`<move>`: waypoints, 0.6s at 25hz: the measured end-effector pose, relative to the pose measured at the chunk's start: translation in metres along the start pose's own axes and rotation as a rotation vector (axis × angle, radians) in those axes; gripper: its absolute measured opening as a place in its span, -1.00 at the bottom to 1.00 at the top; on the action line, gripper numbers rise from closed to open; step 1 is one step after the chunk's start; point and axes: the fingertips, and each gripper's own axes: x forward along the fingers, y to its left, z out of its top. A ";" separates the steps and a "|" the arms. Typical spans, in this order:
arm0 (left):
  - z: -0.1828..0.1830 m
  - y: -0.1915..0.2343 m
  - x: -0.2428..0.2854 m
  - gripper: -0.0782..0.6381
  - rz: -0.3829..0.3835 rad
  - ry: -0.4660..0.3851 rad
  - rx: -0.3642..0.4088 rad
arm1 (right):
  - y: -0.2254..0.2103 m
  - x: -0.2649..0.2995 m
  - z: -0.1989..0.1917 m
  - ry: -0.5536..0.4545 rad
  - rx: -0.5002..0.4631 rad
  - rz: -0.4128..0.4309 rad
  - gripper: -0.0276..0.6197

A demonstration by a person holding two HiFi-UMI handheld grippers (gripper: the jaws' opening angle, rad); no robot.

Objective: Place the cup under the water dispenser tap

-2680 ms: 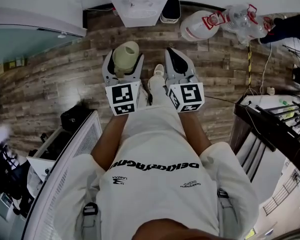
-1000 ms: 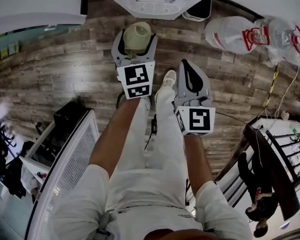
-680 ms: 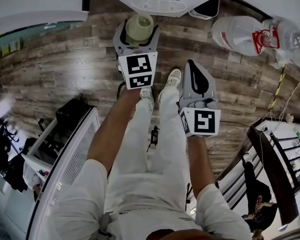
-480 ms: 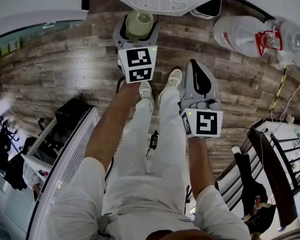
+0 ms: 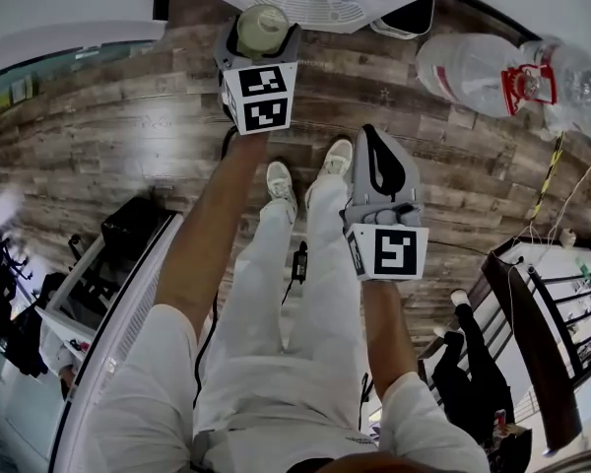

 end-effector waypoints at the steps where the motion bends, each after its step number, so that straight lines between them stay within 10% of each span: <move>1: -0.001 0.000 0.004 0.27 0.000 0.004 -0.004 | 0.001 0.000 -0.001 0.002 0.000 0.004 -0.92; 15: -0.017 0.003 0.055 0.27 -0.017 0.058 -0.011 | -0.010 0.004 -0.005 0.009 0.002 -0.009 -0.92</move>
